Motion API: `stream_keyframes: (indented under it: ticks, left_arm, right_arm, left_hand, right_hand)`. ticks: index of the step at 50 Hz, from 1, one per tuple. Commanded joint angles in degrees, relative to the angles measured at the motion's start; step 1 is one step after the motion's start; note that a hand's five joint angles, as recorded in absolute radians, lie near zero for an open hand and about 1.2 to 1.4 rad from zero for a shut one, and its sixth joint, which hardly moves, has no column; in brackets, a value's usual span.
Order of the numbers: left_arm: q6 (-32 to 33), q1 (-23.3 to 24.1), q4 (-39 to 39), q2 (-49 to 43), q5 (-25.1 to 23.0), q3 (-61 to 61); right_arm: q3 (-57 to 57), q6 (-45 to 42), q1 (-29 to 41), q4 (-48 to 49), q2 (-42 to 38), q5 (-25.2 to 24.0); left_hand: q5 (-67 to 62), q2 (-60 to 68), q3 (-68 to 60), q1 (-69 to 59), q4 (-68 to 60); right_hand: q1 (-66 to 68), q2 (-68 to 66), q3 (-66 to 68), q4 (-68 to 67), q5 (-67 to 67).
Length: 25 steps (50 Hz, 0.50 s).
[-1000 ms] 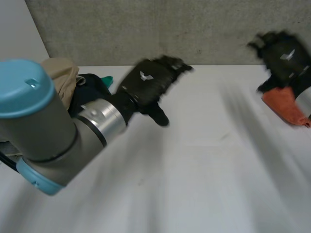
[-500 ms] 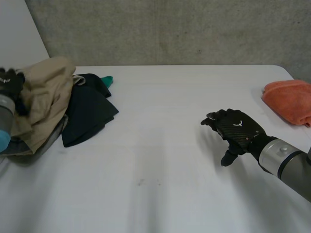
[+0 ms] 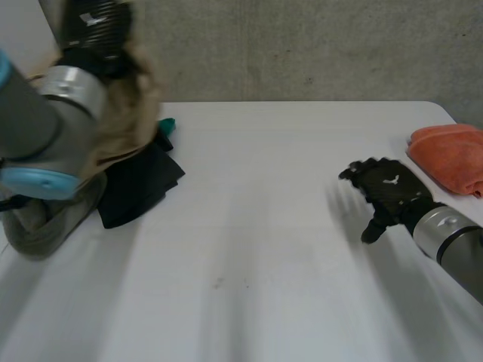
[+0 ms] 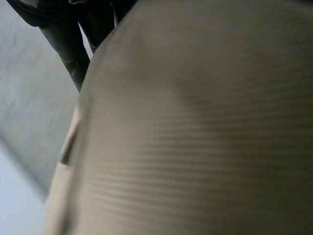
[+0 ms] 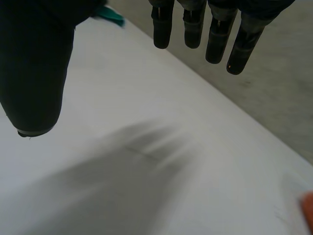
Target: Fold the laundry.
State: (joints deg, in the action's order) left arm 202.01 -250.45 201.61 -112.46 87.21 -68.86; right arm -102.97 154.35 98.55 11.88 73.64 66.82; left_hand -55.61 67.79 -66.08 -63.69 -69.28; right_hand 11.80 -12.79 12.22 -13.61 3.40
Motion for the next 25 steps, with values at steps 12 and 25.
stream_keyframes:
  ticks: [12, 25]
  left_arm:
    - [-4.44, 28.44, 0.28, -19.82, -0.2, 5.58]
    - [-3.91, 16.94, -0.43, 0.13, 0.15, -10.76]
  right_arm:
    - [2.25, 3.59, -5.12, 3.86, 2.21, 9.91]
    - [3.13, 2.54, -5.04, 1.49, 2.39, 4.03]
  left_hand:
    - [49.31, -51.49, 49.77, 47.38, 52.97]
    - [52.2, -54.38, 52.67, 50.28, 55.87]
  right_hand:
    - [-1.8, 2.79, -2.22, 3.61, -3.4]
    - [-1.8, 2.79, -2.22, 3.61, -3.4]
